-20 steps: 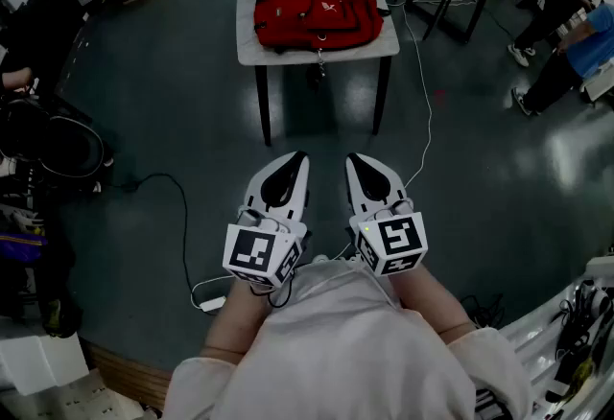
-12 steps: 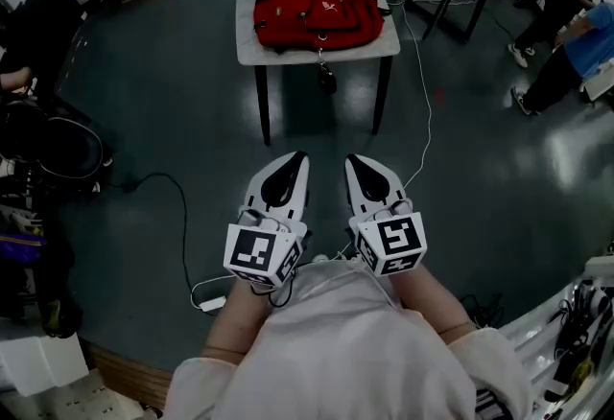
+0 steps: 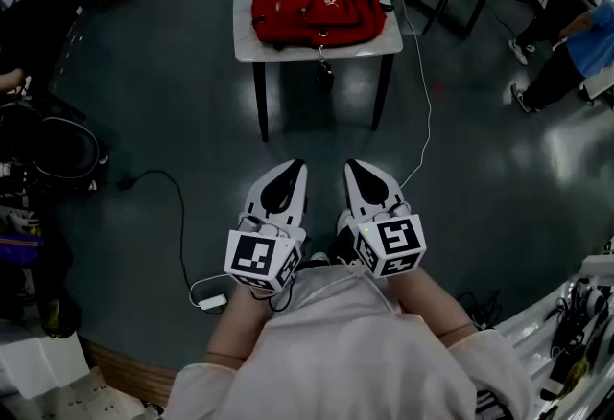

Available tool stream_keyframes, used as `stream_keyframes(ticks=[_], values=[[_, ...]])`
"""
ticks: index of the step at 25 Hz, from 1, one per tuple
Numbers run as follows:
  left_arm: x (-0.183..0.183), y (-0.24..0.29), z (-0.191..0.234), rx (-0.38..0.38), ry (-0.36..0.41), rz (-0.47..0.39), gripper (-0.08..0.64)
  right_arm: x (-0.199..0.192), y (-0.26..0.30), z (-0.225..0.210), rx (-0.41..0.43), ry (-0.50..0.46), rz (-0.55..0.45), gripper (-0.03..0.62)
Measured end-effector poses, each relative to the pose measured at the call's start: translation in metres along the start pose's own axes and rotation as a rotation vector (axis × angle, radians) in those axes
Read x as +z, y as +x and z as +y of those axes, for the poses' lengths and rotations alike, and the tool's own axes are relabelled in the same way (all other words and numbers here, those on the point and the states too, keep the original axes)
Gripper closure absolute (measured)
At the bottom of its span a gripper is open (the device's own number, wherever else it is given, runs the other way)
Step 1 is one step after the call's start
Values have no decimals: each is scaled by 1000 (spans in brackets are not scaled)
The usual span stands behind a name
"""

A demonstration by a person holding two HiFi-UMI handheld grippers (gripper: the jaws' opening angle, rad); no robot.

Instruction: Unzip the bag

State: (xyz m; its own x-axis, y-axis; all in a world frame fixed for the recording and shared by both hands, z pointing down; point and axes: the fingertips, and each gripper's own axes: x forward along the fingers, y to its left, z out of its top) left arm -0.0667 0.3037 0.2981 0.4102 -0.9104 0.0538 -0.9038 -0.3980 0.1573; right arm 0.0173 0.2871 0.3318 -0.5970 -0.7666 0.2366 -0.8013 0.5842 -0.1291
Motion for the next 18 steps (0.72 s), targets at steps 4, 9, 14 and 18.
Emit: stream_keyframes(ticks=[4, 9, 14, 18], values=[[-9, 12, 15, 27, -18, 18, 534, -7, 18, -9, 13, 6, 26, 565], [-15, 42, 39, 64, -18, 31, 534, -8, 56, -30, 40, 21, 46, 565], [-10, 87, 70, 95, -5, 45, 534, 4, 108, -55, 68, 27, 58, 565], [-4, 140, 98, 113, -6, 50, 534, 20, 156, -88, 83, 29, 65, 565]])
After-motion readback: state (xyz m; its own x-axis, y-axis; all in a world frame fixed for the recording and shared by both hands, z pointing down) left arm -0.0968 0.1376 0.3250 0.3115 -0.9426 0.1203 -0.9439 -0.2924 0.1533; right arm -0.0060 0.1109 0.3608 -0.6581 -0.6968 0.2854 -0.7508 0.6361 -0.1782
